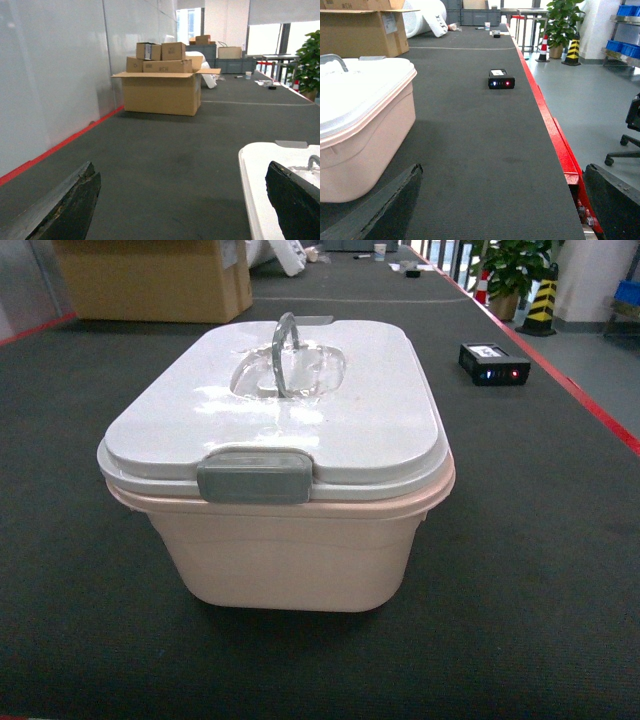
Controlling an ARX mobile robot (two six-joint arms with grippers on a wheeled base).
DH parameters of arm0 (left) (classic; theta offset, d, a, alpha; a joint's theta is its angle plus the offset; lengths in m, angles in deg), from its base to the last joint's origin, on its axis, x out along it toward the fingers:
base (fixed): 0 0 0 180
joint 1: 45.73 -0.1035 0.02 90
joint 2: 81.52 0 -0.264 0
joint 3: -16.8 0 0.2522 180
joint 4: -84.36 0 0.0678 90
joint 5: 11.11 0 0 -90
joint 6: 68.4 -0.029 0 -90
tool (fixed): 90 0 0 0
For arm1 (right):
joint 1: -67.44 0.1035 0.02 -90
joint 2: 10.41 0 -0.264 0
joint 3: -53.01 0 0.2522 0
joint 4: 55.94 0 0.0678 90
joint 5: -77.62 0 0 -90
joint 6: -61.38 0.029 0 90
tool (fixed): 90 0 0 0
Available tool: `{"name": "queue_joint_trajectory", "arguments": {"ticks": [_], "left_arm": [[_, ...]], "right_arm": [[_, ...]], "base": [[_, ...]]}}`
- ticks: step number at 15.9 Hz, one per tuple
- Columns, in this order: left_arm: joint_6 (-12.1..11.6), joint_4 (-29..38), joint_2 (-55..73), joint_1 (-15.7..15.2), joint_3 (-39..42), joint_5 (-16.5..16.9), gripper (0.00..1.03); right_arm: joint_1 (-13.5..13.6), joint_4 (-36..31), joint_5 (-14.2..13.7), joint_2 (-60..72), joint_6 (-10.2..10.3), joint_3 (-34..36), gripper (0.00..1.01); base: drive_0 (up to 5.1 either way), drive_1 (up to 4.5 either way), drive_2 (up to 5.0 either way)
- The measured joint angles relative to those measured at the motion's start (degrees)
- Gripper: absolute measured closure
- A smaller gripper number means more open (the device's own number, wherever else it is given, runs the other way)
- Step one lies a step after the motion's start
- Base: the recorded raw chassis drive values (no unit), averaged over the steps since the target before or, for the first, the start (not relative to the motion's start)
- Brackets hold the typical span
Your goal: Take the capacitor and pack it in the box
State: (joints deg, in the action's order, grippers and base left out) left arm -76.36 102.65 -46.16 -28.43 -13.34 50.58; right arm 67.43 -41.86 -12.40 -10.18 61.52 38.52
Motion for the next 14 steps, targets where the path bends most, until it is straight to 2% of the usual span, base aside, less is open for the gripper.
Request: {"name": "queue_joint_trajectory", "arguments": {"ticks": [2,3,4,6,7,8,9,14], "left_arm": [[0.0,-0.3,-1.5,-0.2,0.7,0.0,0.05],[5.6,-19.7,-7.5,-6.1,0.0,15.4,0.33],[6.9,-19.8,-10.4,-8.6,4.1,19.6,0.58],[7.6,-19.8,-13.6,-11.6,7.2,22.6,0.85],[7.6,-20.0,-15.5,-16.7,8.5,27.7,0.99],[8.0,-20.2,-16.5,-17.7,9.4,27.4,1.01],[7.9,-20.5,-17.8,-17.4,10.3,28.3,1.01],[7.9,-22.9,-23.0,-17.2,13.3,28.3,1.01]], "right_arm": [[0.0,0.0,0.0,0.0,0.0,0.0,0.03],[0.0,0.0,0.0,0.0,0.0,0.0,0.03],[0.0,0.0,0.0,0.0,0.0,0.0,0.03],[0.0,0.0,0.0,0.0,0.0,0.0,0.03],[0.0,0.0,0.0,0.0,0.0,0.0,0.03],[0.0,0.0,0.0,0.0,0.0,0.0,0.03],[0.0,0.0,0.0,0.0,0.0,0.0,0.03],[0.0,0.0,0.0,0.0,0.0,0.0,0.03]], "base": [[0.0,0.0,0.0],[0.0,0.0,0.0],[0.0,0.0,0.0],[0.0,0.0,0.0],[0.0,0.0,0.0],[0.0,0.0,0.0],[0.0,0.0,0.0],[0.0,0.0,0.0]]}}
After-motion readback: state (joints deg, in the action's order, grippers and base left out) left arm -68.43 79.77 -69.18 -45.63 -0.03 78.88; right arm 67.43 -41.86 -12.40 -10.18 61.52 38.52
